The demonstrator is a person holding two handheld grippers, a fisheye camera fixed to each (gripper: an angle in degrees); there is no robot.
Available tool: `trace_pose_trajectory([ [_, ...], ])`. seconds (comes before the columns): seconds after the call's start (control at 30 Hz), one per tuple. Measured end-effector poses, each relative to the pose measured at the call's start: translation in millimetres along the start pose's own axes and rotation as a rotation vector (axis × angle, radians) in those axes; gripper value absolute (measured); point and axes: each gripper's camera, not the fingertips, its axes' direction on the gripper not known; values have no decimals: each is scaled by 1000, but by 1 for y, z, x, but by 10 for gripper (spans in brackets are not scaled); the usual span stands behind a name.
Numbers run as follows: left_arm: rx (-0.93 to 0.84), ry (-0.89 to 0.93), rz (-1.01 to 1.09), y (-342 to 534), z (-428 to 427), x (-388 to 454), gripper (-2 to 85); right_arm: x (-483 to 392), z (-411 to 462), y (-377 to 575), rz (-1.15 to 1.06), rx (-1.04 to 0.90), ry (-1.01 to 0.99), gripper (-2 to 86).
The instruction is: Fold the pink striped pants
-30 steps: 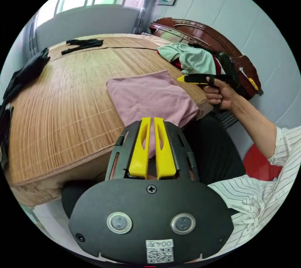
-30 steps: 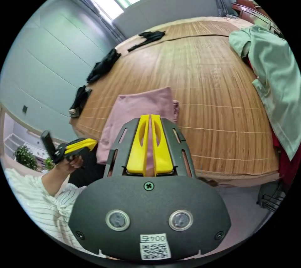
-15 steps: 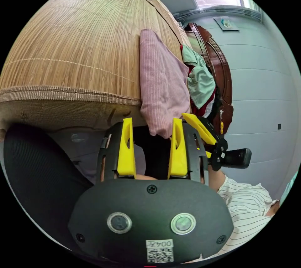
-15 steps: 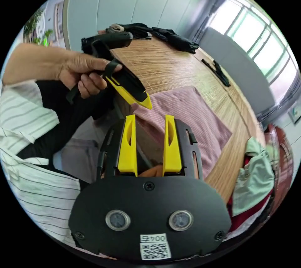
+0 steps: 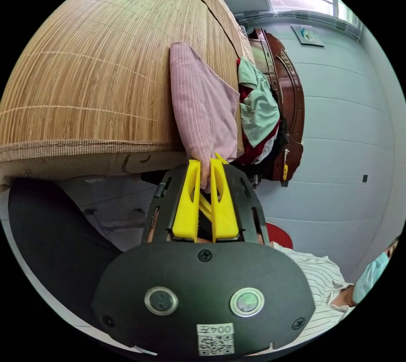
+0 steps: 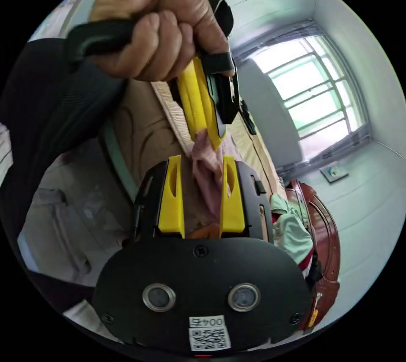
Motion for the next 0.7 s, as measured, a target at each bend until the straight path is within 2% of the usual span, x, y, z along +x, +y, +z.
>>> trace_pose_trajectory([
  [0.07, 16, 8, 38, -2, 0, -1, 56, 2, 11, -6, 27, -58, 64, 70],
  [0.13, 68, 55, 87, -4, -13, -9, 81, 16, 7, -3, 70, -29, 26, 50],
  [0.3, 212, 78, 0, -11, -41, -52, 158, 124, 15, 30, 415, -26, -403, 44],
  [0.4, 123, 144, -41, -35, -19, -66, 199, 161, 27, 55, 544, 11, -524, 43],
  [0.53, 46, 244, -76, -74, 20, -66, 229, 161, 27, 70, 512, 31, -487, 44],
  [0.7, 17, 256, -74, -109, 49, -60, 209, 145, 33, 90, 412, 29, -403, 45],
])
